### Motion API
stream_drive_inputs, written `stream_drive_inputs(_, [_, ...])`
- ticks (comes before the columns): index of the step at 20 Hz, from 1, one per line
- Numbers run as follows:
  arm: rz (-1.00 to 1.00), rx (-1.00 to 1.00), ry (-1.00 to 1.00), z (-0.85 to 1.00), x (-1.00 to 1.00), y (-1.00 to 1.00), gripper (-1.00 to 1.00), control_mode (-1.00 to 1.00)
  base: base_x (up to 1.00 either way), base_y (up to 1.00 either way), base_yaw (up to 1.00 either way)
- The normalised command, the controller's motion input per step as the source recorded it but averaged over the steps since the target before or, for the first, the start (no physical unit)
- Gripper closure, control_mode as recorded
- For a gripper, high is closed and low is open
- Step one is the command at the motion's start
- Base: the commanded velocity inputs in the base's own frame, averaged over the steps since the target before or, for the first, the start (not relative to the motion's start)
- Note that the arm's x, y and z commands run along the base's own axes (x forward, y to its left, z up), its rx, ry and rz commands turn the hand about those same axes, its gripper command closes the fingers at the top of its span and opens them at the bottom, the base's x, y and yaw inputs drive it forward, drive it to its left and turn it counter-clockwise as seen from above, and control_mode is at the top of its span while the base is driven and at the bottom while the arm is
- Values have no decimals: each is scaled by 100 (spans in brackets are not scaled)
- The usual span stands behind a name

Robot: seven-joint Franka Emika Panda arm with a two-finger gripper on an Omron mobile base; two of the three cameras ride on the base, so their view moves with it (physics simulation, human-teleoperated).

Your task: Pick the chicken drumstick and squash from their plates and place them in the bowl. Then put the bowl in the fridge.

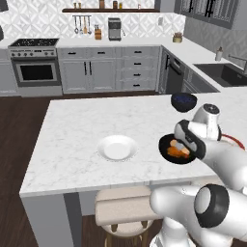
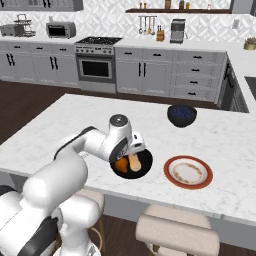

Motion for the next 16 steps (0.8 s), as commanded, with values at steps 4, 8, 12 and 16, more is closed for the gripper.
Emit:
stream_drive_inputs(4, [-28, 7, 1, 70, -57, -3, -100, -100, 0, 0, 0])
stream_drive_inputs(8, [-71, 22, 13, 18, -71, 0, -100, -100, 0, 0, 0])
stream_drive_inputs(12, [-74, 31, 10, 28, -70, -10, -100, -100, 0, 0, 0])
stream_drive_inputs(16, [-60, 37, 3, 12, -72, -36, -100, -100, 0, 0, 0])
